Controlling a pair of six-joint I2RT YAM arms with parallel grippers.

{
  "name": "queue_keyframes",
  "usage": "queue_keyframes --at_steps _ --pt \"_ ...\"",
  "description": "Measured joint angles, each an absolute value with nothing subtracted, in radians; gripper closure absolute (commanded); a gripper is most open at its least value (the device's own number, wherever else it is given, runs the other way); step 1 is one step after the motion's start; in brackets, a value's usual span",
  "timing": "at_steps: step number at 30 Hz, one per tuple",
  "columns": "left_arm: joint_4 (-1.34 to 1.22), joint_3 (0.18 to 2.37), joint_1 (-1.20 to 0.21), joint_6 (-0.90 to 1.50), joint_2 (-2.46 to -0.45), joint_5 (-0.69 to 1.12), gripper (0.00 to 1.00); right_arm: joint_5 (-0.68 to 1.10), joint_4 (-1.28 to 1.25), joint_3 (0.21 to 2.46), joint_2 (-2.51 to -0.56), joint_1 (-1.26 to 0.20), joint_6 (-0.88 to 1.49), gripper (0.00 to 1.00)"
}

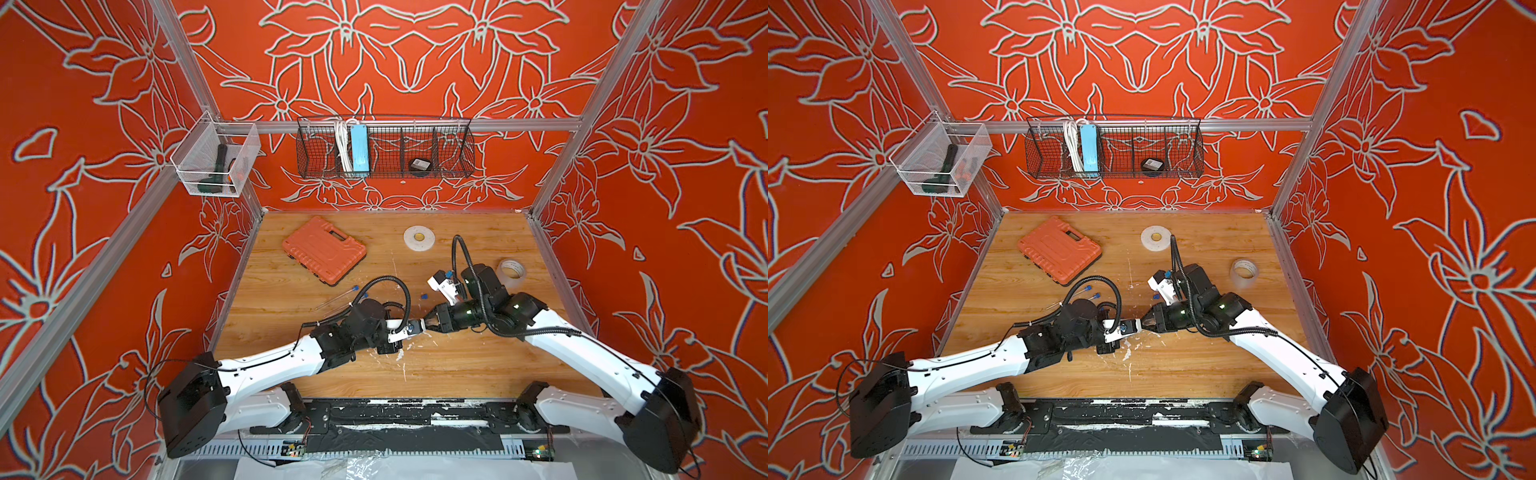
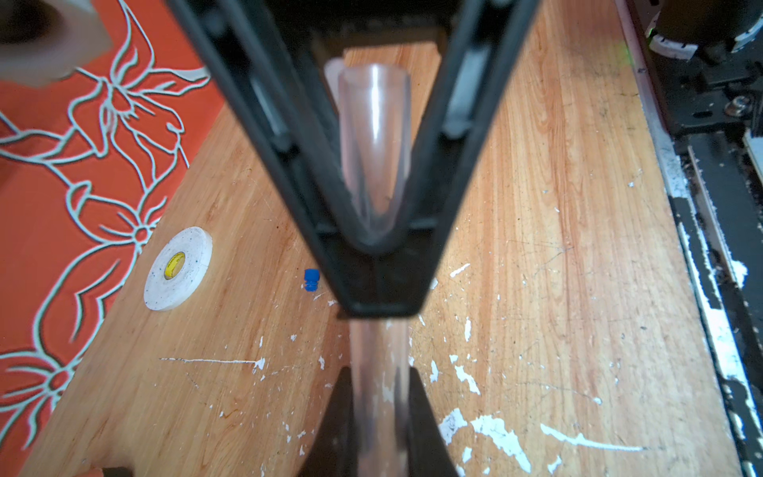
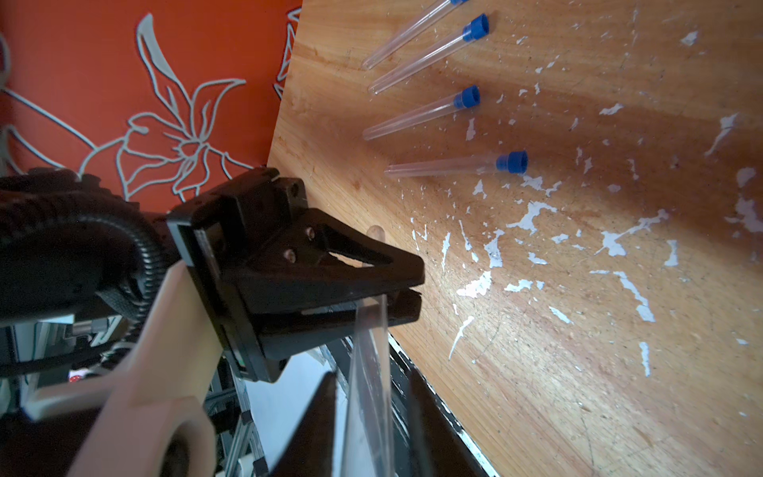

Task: Insert stoppers into test tubes
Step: Pick up the test tube at the center of the board, then pick up the stopper from the center of the board.

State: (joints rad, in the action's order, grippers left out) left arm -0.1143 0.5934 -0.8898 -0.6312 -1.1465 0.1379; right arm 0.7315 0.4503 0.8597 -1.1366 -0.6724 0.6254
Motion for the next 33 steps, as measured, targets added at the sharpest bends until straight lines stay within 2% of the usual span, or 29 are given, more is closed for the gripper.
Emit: queue_keyframes --at_steps 4,8,12,15,21,27,33 --pt "-0.097 0.609 -0.889 -0.618 -1.121 0.12 1.0 0.742 0.471 0.906 -1.112 -0.623 0.609 0.48" --pt "-0.089 0.639 -0.882 -0.579 -1.086 0.055 1.0 0.745 0.471 0.961 -1.033 -0.524 0.579 0.48" --pt "-0.092 0.639 -0.766 -0.488 -1.026 0.076 1.0 0.699 0.509 1.031 -1.008 -0.451 0.469 0.48" --pt "-0.1 0.639 -0.658 -0.413 -1.006 0.091 1.0 0.649 0.545 1.063 -1.044 -0.415 0.365 0.5" --pt "-0.151 0.604 -0.569 -0.283 -0.95 0.109 1.0 0.654 0.531 1.071 -1.176 -0.282 0.261 0.51" --pt "-0.212 0.588 -0.5 -0.187 -0.915 0.101 1.0 0.645 0.511 1.173 -1.301 -0.278 0.095 0.52" --pt "-0.251 0.554 -0.488 -0.159 -0.857 0.099 1.0 0.629 0.474 1.237 -1.38 -0.278 -0.142 0.51"
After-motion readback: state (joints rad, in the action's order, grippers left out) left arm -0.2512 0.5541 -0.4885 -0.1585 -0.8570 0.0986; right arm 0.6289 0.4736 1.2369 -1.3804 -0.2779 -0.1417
